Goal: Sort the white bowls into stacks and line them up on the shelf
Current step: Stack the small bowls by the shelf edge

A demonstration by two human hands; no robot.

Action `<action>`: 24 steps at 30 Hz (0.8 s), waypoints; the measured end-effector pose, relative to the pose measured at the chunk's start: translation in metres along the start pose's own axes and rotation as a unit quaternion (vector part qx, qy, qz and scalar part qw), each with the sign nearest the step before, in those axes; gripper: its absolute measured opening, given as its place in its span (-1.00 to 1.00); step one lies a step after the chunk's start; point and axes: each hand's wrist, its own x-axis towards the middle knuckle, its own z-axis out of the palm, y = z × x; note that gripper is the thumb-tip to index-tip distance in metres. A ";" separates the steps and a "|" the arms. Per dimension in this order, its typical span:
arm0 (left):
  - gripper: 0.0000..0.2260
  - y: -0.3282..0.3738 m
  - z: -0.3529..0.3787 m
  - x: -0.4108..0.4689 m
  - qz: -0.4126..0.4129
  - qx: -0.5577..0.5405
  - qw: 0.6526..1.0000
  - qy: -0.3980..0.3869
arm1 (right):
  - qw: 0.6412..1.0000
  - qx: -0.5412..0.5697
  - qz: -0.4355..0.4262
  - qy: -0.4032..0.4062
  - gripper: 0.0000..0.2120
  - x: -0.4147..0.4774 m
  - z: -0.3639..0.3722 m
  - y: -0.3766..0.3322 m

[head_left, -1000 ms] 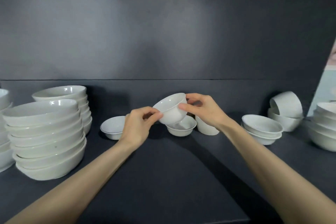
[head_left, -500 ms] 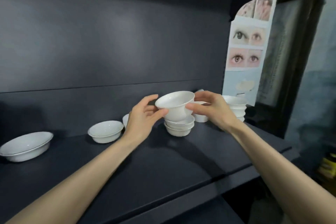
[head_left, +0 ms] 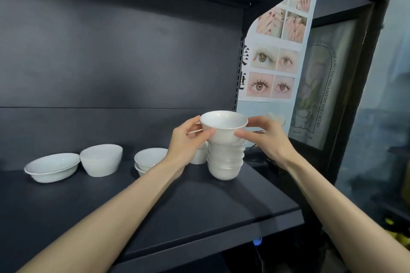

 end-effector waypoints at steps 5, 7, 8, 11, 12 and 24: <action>-0.64 -0.007 0.027 0.032 0.006 0.031 0.999 -0.005 | 1.000 0.025 0.006 0.009 -0.58 0.029 -0.016 0.032; -0.65 -0.017 0.033 0.043 0.005 0.049 0.999 -0.012 | 0.999 0.043 0.019 0.007 -0.57 0.039 -0.016 0.049; -0.65 -0.023 0.036 0.047 0.002 0.058 0.998 -0.013 | 0.999 0.047 0.023 0.002 -0.57 0.043 -0.016 0.056; -0.70 -0.040 0.038 0.056 -0.004 0.084 0.996 -0.015 | 0.998 0.043 0.034 -0.006 -0.60 0.053 -0.013 0.075; -0.71 -0.046 0.039 0.057 -0.004 0.095 0.995 -0.015 | 0.998 0.041 0.039 -0.009 -0.60 0.055 -0.011 0.081; -0.59 -0.090 0.039 0.058 -0.027 0.081 0.996 0.030 | 0.991 0.094 0.086 -0.038 -0.61 0.061 0.004 0.123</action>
